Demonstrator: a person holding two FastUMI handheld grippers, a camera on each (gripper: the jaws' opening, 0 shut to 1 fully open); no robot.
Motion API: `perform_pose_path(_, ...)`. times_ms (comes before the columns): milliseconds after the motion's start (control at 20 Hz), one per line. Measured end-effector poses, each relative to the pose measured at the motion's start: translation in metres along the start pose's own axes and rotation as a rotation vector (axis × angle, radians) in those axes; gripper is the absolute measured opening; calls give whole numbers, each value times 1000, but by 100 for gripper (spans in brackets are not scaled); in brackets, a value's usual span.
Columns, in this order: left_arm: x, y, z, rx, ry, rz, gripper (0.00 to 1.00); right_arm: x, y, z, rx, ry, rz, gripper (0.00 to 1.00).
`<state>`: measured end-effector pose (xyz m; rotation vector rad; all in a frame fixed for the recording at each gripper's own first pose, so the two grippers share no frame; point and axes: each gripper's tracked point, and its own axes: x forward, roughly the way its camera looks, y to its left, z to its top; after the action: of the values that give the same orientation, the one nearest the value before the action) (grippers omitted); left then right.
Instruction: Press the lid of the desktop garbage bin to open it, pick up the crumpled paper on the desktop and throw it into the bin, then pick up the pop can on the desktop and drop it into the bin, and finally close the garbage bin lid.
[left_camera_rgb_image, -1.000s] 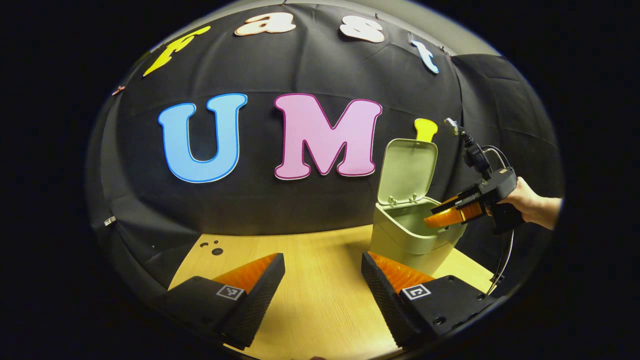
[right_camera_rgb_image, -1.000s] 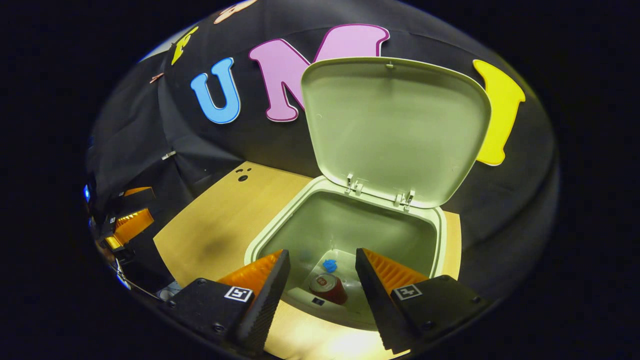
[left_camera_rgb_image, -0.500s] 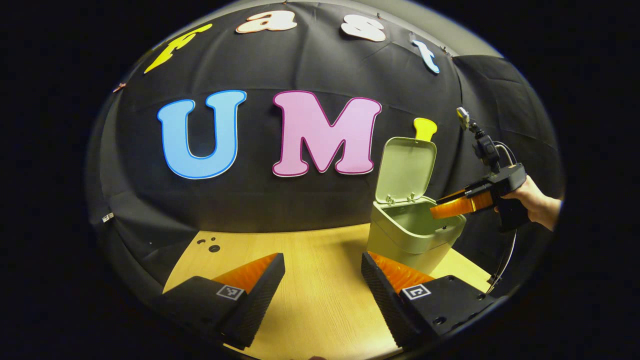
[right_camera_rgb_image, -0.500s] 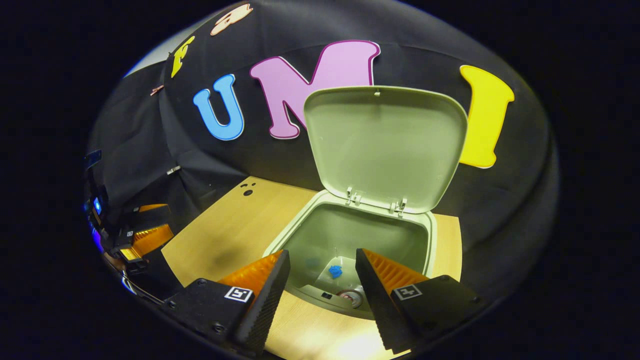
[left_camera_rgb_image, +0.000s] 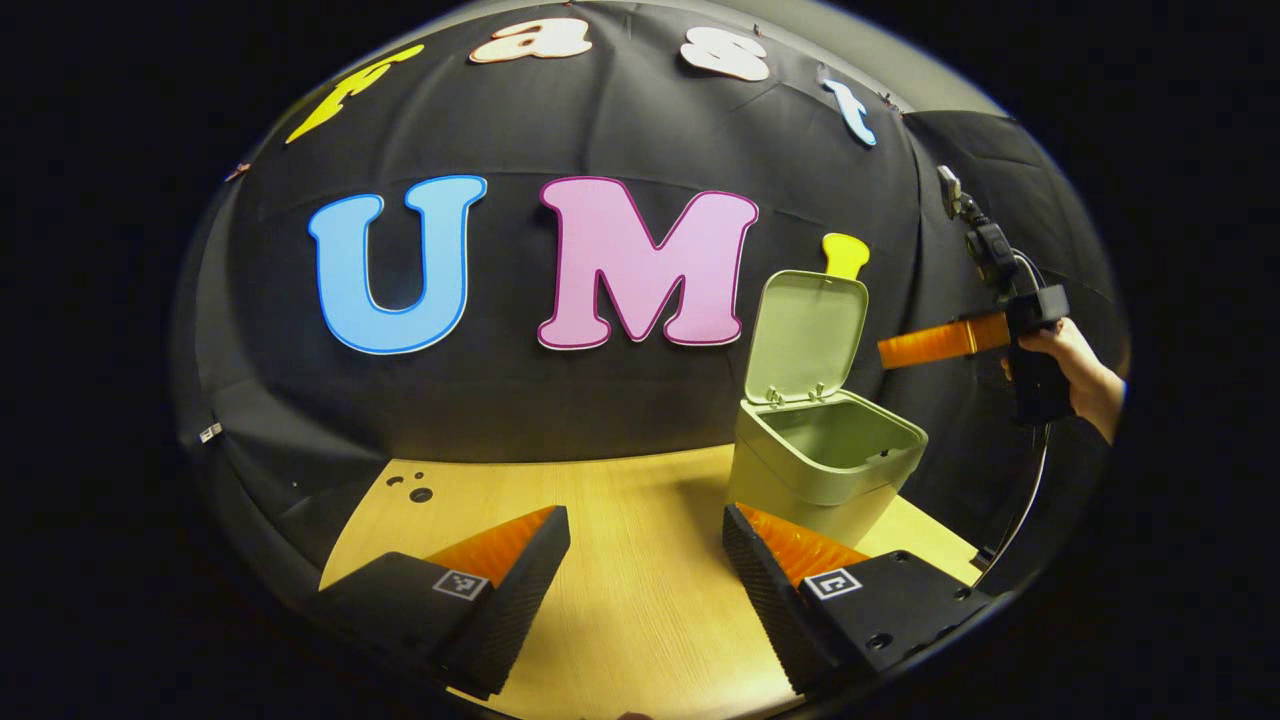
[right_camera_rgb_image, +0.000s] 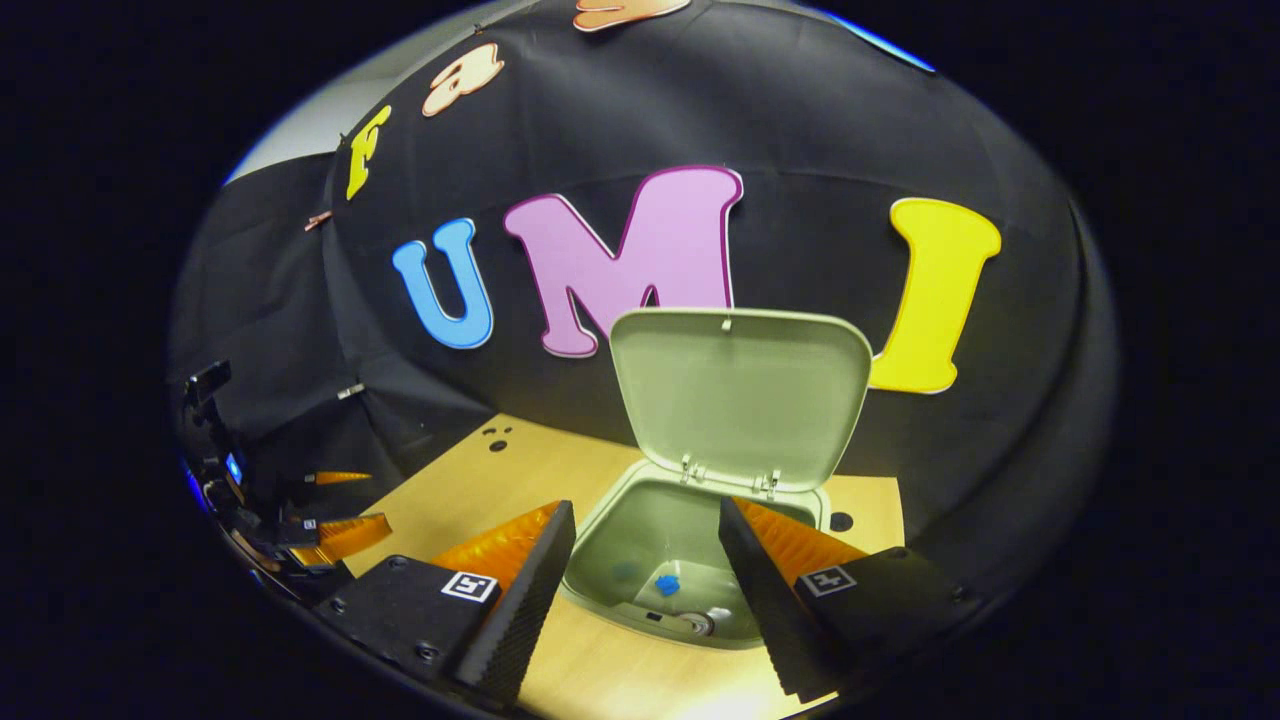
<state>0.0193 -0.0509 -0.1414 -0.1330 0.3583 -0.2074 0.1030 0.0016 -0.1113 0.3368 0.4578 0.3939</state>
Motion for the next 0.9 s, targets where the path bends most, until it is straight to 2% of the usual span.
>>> perform_pose_path(300,-2,-4,-1,5,-3,-10,99,-7,4,59,-22,-144,-13,94)
perform_pose_path(650,-7,-4,-4,-9,-2,-8,99,8,-2,124,-28,-268,-44,94)
perform_pose_path(700,-9,-3,-5,-13,-4,-8,98,12,-6,130,-27,-274,-60,94)
perform_pose_path(750,-10,-2,-5,-14,-4,-5,99,18,-12,134,-32,-282,-80,99)
perform_pose_path(800,-11,-1,-4,-15,-5,1,98,22,-18,137,-37,-286,-103,94)
perform_pose_path(900,-14,2,-6,-22,-5,12,99,32,-26,140,-38,-292,-134,94)
